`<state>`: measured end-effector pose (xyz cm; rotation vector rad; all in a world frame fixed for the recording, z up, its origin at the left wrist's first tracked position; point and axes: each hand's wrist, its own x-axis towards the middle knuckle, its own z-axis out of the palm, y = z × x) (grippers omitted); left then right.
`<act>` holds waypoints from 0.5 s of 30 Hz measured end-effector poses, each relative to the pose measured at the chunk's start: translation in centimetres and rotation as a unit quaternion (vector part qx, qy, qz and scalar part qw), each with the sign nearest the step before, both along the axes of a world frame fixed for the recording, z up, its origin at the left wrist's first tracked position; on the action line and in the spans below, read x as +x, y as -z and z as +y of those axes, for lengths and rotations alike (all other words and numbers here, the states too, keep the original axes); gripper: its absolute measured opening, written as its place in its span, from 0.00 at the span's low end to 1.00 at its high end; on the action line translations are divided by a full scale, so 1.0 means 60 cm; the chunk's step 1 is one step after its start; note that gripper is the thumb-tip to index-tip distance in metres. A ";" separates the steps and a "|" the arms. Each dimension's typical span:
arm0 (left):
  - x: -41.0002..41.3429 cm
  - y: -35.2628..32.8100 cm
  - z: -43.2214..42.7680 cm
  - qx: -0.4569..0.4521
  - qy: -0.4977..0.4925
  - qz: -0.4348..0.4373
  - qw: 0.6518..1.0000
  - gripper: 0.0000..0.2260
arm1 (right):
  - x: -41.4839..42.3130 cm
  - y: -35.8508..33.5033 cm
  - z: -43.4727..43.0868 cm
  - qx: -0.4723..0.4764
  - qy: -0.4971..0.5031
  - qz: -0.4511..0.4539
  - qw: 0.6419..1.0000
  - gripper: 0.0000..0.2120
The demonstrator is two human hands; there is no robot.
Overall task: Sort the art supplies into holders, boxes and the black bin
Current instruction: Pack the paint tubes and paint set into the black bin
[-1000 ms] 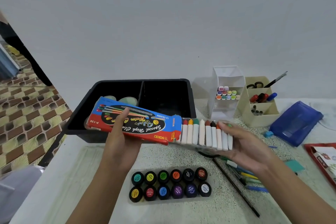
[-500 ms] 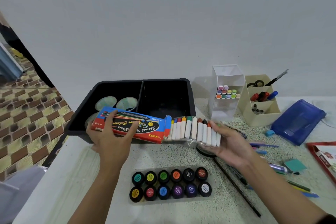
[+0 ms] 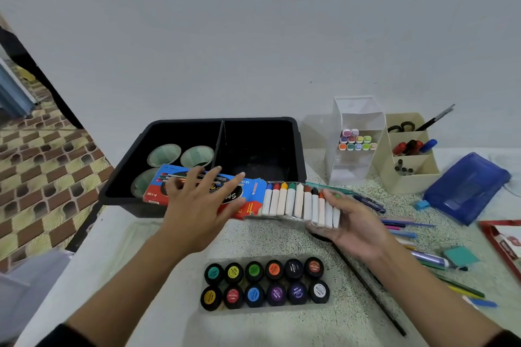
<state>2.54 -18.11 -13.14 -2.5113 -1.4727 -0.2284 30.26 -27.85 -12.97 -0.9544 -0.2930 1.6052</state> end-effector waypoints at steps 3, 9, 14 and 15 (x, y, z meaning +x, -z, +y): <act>-0.001 -0.001 0.017 -0.020 0.050 0.036 0.998 0.31 | 0.001 0.001 0.003 -0.004 0.001 0.002 1.000 0.14; -0.009 -0.002 0.046 -0.030 0.123 0.068 0.990 0.41 | 0.006 0.010 0.006 -0.015 0.012 -0.012 1.000 0.20; -0.009 -0.009 0.056 -0.068 0.140 0.025 0.988 0.45 | 0.005 0.015 0.002 -0.013 0.005 0.001 1.000 0.20; -0.009 -0.013 0.056 -0.085 0.142 -0.001 0.986 0.45 | 0.006 0.013 0.001 -0.006 0.004 0.004 1.000 0.18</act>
